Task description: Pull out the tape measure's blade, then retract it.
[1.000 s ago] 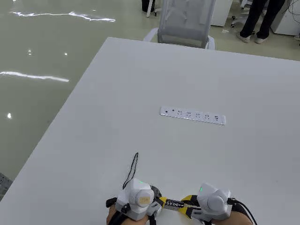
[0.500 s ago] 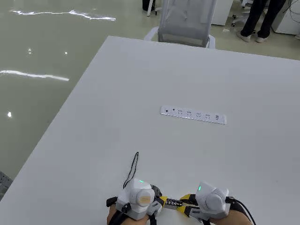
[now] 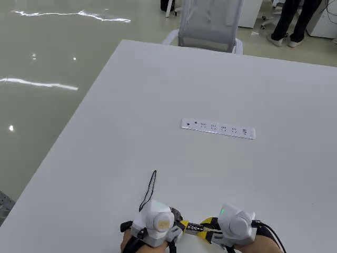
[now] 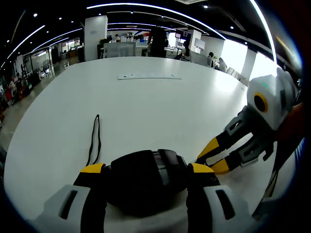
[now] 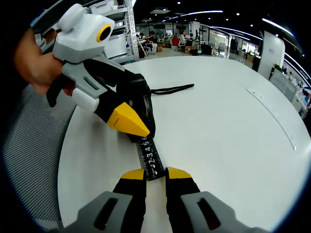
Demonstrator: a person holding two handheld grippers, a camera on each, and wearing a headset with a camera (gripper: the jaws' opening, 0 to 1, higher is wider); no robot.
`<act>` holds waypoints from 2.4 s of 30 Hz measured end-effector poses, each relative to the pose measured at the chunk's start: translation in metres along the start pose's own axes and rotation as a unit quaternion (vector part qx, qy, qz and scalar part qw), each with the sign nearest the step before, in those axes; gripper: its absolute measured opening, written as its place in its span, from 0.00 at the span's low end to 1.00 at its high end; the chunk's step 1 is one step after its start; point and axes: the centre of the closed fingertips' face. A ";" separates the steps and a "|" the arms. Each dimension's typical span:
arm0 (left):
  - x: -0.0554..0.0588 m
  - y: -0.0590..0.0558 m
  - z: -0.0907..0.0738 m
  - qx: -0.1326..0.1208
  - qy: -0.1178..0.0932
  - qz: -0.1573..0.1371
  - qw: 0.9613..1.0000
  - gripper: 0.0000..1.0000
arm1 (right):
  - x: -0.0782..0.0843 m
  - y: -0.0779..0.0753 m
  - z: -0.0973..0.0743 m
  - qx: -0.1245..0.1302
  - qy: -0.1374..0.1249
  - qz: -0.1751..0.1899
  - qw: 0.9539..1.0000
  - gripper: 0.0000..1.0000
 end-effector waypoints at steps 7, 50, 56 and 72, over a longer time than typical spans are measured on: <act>0.000 0.000 -0.001 0.000 0.000 -0.001 1.000 0.64 | -0.004 0.002 0.003 -0.001 -0.001 -0.003 1.000 0.14; 0.000 0.001 0.001 0.004 -0.003 -0.007 1.000 0.64 | -0.020 0.009 0.017 -0.010 -0.007 -0.008 1.000 0.14; -0.002 0.001 -0.001 0.005 -0.004 -0.009 1.000 0.64 | -0.023 0.009 0.020 -0.012 -0.008 -0.011 1.000 0.14; -0.001 0.002 0.000 0.008 -0.004 -0.011 1.000 0.64 | -0.030 0.013 0.026 -0.016 -0.011 -0.015 1.000 0.14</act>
Point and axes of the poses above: the centre of the closed fingertips' face, and the gripper's own axes: z roughly forward along the fingers, y roughly to its left, x roughly out of its underside
